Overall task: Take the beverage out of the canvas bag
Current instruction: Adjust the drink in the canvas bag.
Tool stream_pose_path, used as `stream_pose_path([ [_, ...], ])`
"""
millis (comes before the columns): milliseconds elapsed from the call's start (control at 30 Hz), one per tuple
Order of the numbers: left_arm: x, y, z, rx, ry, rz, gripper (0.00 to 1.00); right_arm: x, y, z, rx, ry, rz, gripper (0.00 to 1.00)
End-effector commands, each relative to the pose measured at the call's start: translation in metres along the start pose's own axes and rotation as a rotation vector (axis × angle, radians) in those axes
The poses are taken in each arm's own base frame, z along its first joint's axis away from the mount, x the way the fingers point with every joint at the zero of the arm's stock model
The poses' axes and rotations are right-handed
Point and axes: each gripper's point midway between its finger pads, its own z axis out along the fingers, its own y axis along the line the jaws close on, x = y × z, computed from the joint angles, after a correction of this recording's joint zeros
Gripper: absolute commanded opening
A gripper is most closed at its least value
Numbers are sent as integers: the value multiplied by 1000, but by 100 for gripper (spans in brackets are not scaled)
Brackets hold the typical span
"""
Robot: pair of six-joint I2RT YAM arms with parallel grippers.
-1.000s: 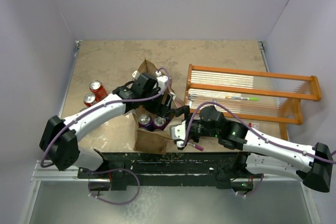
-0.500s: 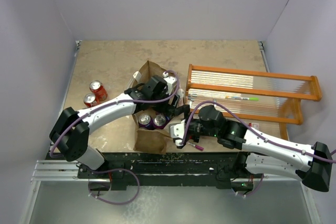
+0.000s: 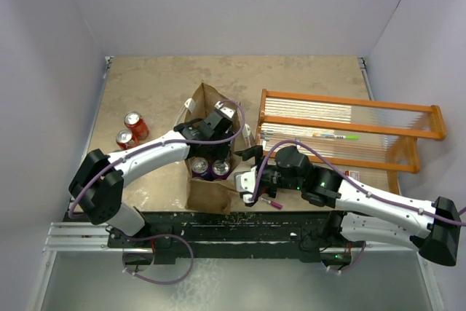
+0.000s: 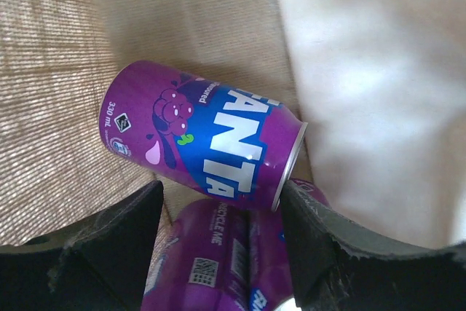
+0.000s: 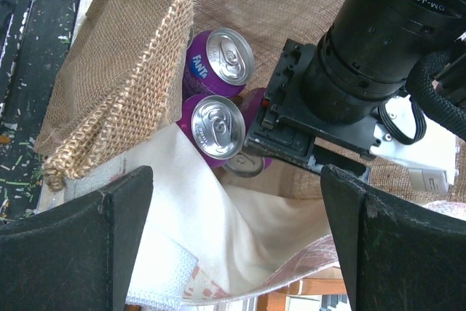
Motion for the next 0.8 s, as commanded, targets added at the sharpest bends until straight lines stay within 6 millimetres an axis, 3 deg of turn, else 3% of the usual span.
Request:
stream_pose_path([
  [0,-14,34,-15,-153,-67,-74,67,11,15,2,-68,45,9,99],
  [600,-65,74,2,-122,-131,-202,67,5,9,18,-66,17,-5,98],
  [767,-65,88,1,-182,-123,-216,66,1,15,22,-104,-9,-1,98],
])
